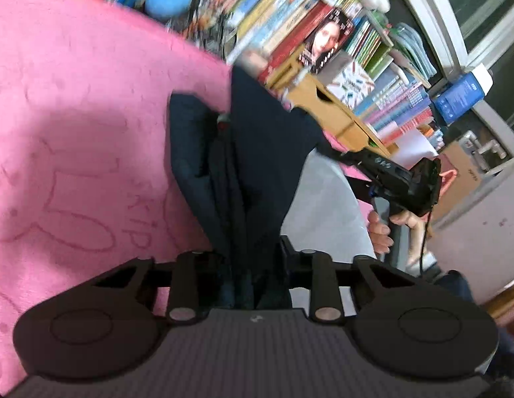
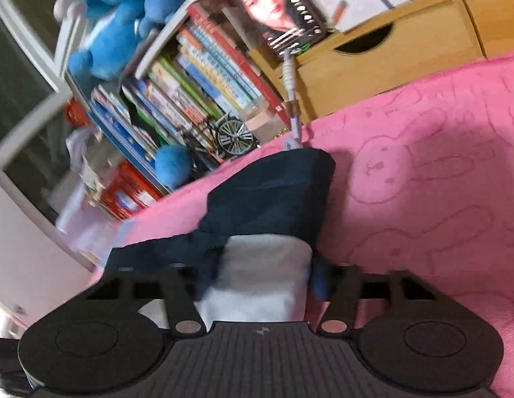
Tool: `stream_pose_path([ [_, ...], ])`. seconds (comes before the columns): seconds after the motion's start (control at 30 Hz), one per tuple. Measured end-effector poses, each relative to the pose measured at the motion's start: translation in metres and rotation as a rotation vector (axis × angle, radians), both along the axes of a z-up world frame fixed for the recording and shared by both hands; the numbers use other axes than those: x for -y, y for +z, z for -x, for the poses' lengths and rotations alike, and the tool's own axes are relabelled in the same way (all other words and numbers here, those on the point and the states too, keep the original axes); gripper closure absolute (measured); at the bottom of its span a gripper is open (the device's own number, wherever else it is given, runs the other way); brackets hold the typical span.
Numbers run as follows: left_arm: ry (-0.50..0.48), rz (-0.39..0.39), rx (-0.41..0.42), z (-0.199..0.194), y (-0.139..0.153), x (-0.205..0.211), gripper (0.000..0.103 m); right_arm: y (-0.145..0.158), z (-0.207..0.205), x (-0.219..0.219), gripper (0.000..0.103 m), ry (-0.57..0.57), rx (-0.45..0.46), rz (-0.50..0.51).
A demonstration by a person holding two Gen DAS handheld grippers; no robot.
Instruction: Fold clothes
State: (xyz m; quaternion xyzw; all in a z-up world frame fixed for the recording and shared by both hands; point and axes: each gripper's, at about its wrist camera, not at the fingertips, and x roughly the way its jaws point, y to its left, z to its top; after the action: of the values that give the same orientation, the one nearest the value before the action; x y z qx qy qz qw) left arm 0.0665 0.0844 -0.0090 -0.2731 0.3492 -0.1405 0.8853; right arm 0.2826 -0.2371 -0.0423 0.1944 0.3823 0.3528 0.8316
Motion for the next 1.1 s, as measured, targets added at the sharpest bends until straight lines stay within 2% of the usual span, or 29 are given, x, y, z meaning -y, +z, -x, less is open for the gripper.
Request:
stream_pose_path([
  [0.1,0.005,-0.011,0.055,0.013,0.015,0.003,0.083,0.018,0.016,0.003,0.078,-0.017,0.027,-0.066],
  [0.2,0.021,-0.003,0.094,0.032,0.028,0.001,0.084,0.046,0.033,-0.002,0.080,0.031,0.068,-0.159],
  [0.3,0.066,-0.018,0.167,0.064,0.044,-0.009,0.084,0.072,0.047,-0.027,0.080,0.104,0.113,-0.220],
  [0.4,0.131,-0.065,0.230,0.097,0.057,-0.029,0.084,0.084,0.051,-0.058,0.080,0.168,0.138,-0.258],
  [0.53,0.215,-0.134,0.125,0.108,0.037,-0.053,0.082,0.060,0.039,-0.109,0.078,0.217,0.046,-0.210],
  [0.57,0.231,-0.168,0.082,0.106,0.028,-0.055,0.080,0.047,0.037,-0.123,0.077,0.217,0.027,-0.155],
  [0.63,0.242,-0.221,0.000,0.100,0.003,-0.057,0.071,0.024,0.035,-0.148,0.066,0.192,-0.012,-0.038],
  [0.67,0.241,-0.230,0.002,0.100,-0.003,-0.058,0.068,0.013,0.035,-0.158,0.048,0.169,-0.030,0.022],
  [0.7,0.241,-0.238,0.012,0.101,-0.007,-0.057,0.065,0.005,0.038,-0.165,0.039,0.145,-0.015,0.077],
  [0.73,0.242,-0.252,0.025,0.103,-0.007,-0.056,0.061,0.005,0.042,-0.165,0.037,0.135,0.015,0.076],
  [0.8,0.249,-0.288,0.042,0.109,-0.004,-0.057,0.050,0.014,0.052,-0.163,0.019,0.121,0.048,0.116],
  [0.83,0.254,-0.307,0.050,0.113,-0.003,-0.058,0.043,0.023,0.059,-0.161,0.019,0.117,0.091,0.149],
  [0.97,0.280,-0.329,0.070,0.131,0.002,-0.069,0.032,0.064,0.126,-0.152,0.018,0.111,0.439,0.322],
  [1.0,0.288,-0.323,0.073,0.136,0.004,-0.071,0.031,0.070,0.148,-0.150,0.020,0.135,0.506,0.326],
  [1.03,0.296,-0.317,0.075,0.140,0.005,-0.073,0.031,0.076,0.169,-0.149,0.022,0.159,0.570,0.330],
  [1.1,0.310,-0.318,0.076,0.147,0.007,-0.074,0.031,0.077,0.204,-0.151,0.032,0.245,0.612,0.331],
])
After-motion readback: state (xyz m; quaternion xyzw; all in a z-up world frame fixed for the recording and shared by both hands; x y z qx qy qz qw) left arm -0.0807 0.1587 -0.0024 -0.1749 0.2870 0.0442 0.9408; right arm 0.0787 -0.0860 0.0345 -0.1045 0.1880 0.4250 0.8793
